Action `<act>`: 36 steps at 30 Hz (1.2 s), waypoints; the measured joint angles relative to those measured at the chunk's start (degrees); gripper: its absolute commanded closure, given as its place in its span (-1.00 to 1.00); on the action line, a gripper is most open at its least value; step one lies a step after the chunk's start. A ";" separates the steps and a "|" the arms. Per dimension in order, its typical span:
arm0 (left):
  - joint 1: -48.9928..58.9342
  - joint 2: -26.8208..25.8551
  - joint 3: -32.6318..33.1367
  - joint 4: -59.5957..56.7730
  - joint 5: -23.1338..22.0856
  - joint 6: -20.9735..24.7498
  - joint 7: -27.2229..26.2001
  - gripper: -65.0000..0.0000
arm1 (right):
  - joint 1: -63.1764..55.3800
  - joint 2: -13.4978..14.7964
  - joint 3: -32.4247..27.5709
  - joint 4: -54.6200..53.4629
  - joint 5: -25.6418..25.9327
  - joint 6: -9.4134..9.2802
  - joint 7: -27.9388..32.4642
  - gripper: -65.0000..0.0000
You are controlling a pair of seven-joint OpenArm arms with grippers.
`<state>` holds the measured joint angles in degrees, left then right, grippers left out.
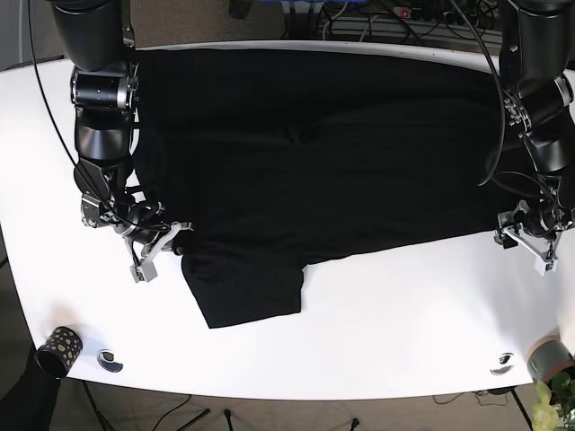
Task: Fold the T-shirt properly
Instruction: 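Fold the grasped side edge over toward the shoulder edge with both grippers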
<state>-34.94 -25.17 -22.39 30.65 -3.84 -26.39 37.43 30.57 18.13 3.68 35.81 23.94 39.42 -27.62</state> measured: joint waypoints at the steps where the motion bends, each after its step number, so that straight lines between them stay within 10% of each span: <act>1: 0.00 -0.02 0.52 -0.02 -0.02 0.00 0.00 -0.17 | 0.00 -0.02 0.00 0.02 0.00 0.00 0.00 0.97; 9: 0.94 0.02 1.95 0.11 -0.15 -0.13 -0.39 0.97 | 0.02 -0.04 0.00 0.00 0.02 0.02 0.00 0.97; 36: 11.43 0.85 1.81 36.54 -0.66 -3.67 5.18 1.00 | 0.00 -0.04 4.52 16.61 0.15 0.26 -12.50 0.98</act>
<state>-23.51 -24.32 -20.58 67.20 -4.49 -30.06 42.61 30.57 18.09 8.21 52.42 24.10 39.68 -40.12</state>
